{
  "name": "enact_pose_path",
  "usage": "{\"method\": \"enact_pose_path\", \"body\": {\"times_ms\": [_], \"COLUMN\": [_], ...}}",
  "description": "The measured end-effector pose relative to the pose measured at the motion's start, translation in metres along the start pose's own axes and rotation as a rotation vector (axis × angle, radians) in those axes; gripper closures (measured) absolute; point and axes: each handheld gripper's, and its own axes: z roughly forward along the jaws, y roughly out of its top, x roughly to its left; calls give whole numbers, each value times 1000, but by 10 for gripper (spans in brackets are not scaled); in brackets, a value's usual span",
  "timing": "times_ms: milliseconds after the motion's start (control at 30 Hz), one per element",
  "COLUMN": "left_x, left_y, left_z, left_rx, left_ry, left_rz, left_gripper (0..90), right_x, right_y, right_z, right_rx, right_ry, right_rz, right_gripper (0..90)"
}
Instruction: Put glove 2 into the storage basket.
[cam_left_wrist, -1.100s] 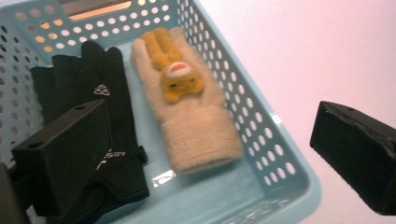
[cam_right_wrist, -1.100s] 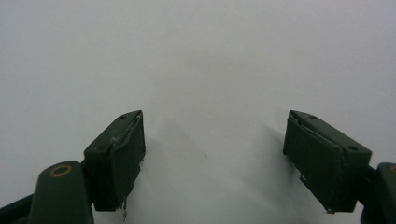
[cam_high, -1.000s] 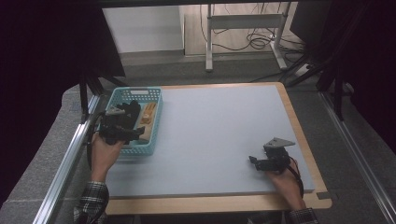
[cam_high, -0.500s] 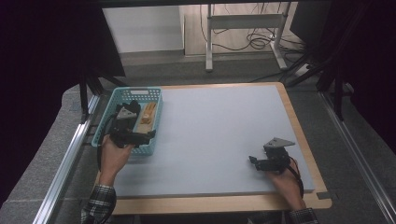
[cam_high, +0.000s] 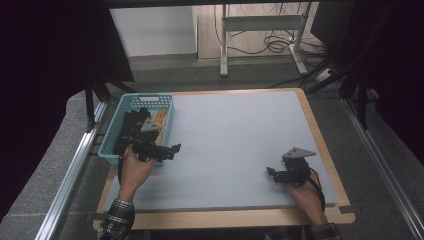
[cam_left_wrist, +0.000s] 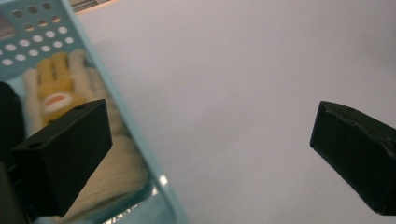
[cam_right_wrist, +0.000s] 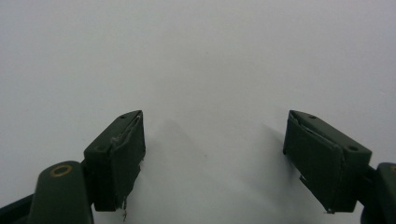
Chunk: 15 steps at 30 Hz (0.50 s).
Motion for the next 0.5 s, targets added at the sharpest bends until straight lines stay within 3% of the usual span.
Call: {"method": "enact_pose_path", "body": {"times_ms": [500], "left_x": [-39], "left_y": [1], "left_z": [24], "left_rx": [-8], "left_ry": [-75], "left_rz": [46], "left_gripper": [0], "right_x": [0], "right_y": [0], "right_z": [0], "right_rx": [-1], "right_ry": [2], "right_rz": [2], "right_gripper": [205]}}
